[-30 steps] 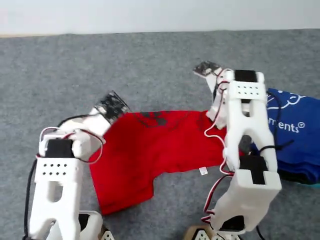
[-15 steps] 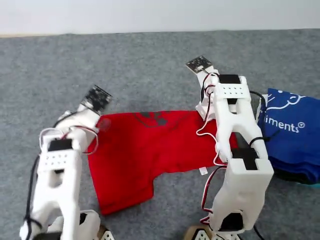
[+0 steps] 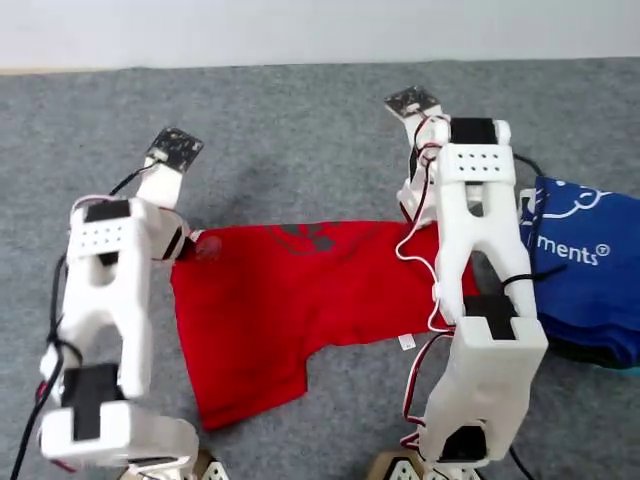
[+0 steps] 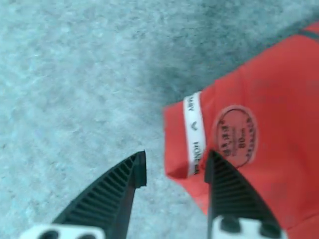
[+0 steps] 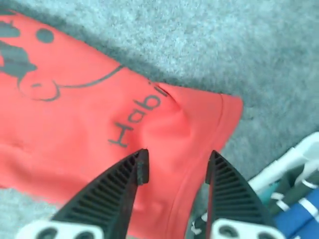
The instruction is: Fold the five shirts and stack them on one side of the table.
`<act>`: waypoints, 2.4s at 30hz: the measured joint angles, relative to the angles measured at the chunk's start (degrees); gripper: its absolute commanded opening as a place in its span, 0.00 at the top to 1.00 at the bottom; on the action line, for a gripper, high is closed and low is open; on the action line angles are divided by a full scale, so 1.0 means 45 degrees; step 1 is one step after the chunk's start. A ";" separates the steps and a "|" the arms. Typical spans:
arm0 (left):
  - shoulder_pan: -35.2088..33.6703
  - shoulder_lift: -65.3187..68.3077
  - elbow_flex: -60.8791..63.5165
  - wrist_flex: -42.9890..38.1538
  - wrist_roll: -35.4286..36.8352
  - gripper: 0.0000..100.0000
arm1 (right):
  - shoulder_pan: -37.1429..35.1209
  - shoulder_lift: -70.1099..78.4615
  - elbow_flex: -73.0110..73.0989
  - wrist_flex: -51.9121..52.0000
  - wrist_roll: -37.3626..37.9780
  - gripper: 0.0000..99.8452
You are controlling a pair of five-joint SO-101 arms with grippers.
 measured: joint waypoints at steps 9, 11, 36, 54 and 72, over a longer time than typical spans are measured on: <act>0.0684 0.3673 -0.3575 0.2911 0.0039 0.79 | 0.0000 0.0000 -0.0254 0.1426 0.0000 0.80; 0.0781 0.4493 -0.4337 0.3399 0.0039 0.81 | -0.0020 0.0000 -0.0254 0.1563 0.0000 0.81; -0.1016 0.6896 -0.8537 0.4884 -0.0117 1.00 | 0.0000 0.0000 -0.1289 0.1582 0.0000 0.81; -0.0840 0.7306 -1.2347 0.7267 -0.1211 0.83 | 0.0000 0.0078 -0.1289 0.1621 0.0000 0.80; -0.0488 0.6642 -1.4535 0.8537 0.0293 0.97 | -0.0137 0.3028 -0.1289 -0.0684 -0.2813 0.81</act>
